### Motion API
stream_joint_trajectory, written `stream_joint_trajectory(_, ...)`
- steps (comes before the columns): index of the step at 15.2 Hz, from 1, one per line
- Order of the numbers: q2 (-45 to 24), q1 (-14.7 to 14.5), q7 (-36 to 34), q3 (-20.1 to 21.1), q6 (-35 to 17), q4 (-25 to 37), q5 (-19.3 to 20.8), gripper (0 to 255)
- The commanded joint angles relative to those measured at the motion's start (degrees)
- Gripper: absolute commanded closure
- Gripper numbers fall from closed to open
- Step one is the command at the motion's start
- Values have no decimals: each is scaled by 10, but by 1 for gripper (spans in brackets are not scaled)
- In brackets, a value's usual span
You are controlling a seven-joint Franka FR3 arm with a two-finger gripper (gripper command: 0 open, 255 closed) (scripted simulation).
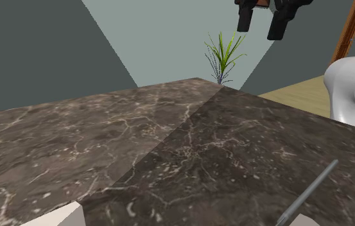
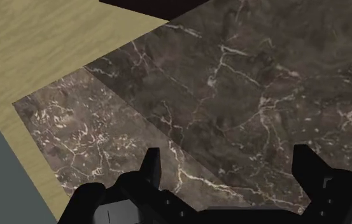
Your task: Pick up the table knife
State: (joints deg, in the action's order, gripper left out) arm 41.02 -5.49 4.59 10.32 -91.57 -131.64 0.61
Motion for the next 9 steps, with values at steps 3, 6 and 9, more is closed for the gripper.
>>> stream_joint_trajectory(3,-37,-23,-11,38,-41,1,-17,0)
stream_joint_trajectory(6,-70,-38,-21,67,-67,12,-26,0)
stream_joint_trajectory(9,-106,-52,-31,97,-92,26,-32,0)
